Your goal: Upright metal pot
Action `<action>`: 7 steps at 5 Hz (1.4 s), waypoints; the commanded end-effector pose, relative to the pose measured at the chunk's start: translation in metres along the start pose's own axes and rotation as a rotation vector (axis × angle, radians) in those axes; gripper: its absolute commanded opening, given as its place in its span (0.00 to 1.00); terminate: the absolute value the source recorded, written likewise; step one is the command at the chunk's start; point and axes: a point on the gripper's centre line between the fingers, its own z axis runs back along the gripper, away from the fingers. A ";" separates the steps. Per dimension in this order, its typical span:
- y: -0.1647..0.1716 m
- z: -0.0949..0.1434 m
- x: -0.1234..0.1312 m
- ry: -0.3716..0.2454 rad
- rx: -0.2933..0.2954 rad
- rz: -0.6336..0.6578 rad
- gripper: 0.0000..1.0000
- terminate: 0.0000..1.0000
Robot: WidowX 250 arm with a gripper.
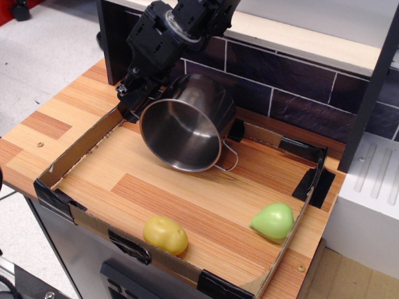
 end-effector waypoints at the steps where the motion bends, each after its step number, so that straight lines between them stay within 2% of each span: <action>1: 0.009 0.017 0.017 0.058 -0.010 0.024 0.00 0.00; 2: 0.021 0.025 0.022 0.148 0.058 -0.040 0.00 0.00; 3: 0.039 0.034 0.025 0.220 0.159 -0.069 0.00 0.00; 4: 0.045 0.033 0.027 0.233 0.221 -0.062 0.00 0.00; 5: 0.035 0.021 0.028 0.214 0.282 -0.015 0.00 0.00; 6: 0.026 0.008 0.031 0.218 0.365 0.022 0.00 0.00; 7: 0.021 0.001 0.029 0.242 0.415 0.013 0.00 0.00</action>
